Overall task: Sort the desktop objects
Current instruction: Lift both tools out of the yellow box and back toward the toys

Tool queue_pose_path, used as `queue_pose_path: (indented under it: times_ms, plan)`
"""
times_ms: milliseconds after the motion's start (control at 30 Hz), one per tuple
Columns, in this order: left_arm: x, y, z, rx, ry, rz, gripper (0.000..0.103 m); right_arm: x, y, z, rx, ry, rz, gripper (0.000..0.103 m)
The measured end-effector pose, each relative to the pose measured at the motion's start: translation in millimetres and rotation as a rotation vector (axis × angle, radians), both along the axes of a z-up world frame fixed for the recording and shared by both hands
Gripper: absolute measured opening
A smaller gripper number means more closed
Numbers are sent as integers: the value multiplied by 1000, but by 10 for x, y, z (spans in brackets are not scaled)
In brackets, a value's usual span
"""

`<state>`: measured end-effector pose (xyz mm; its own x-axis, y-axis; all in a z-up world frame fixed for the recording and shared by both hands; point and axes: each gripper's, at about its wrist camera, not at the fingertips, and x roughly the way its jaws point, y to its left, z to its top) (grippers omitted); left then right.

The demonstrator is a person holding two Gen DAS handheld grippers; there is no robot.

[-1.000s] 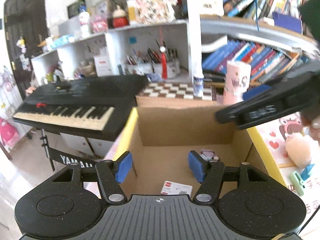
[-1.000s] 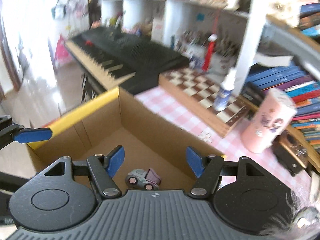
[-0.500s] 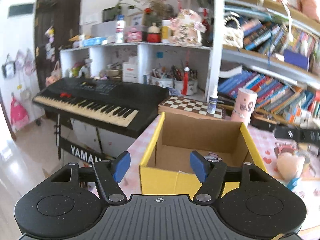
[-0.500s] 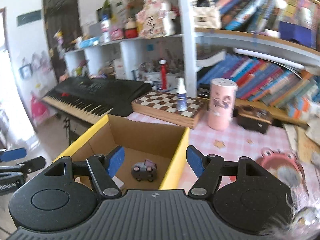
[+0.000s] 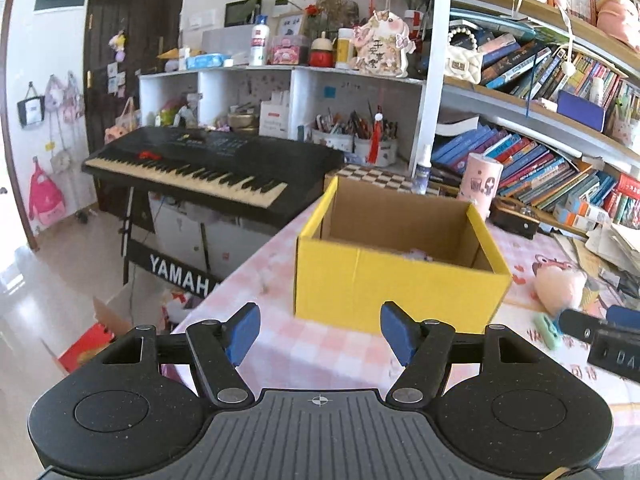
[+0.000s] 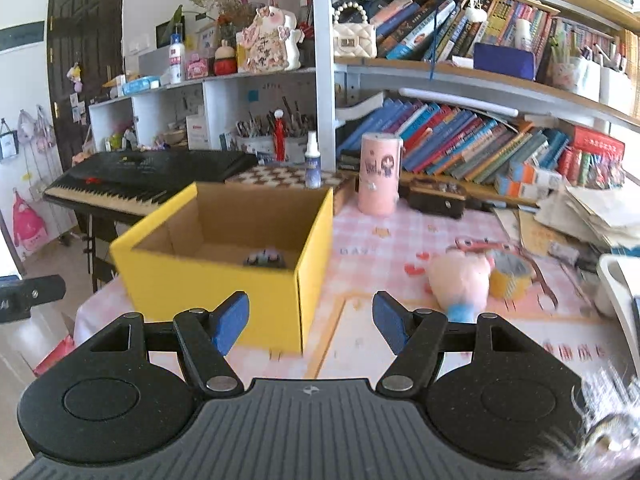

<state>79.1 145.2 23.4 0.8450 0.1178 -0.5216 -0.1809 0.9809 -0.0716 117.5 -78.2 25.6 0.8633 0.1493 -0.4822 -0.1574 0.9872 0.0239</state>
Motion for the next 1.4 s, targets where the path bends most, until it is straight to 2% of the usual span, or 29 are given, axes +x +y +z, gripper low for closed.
queue_pose_path:
  times_ms: [233, 433, 567, 667, 1033, 1400]
  plan:
    - [-404, -142, -125, 34, 18, -36, 69, -541, 59, -187, -45, 10, -12, 66]
    - [-587, -302, -213, 74, 36, -91, 69, -873, 40, -309, -72, 24, -37, 66]
    - [-660, -438, -274, 130, 34, -140, 69, -1010, -22, -349, -97, 35, -67, 66]
    - [-682, -527, -297, 158, 33, -168, 69, -1052, -97, -361, -99, 47, -92, 67]
    - [-591, -883, -318, 142, 20, -291, 69, -1148, -387, -386, -106, 46, -178, 67]
    - [-369, -1396, -361, 142, 48, -442, 69, -1124, -836, -404, -94, 79, -291, 67]
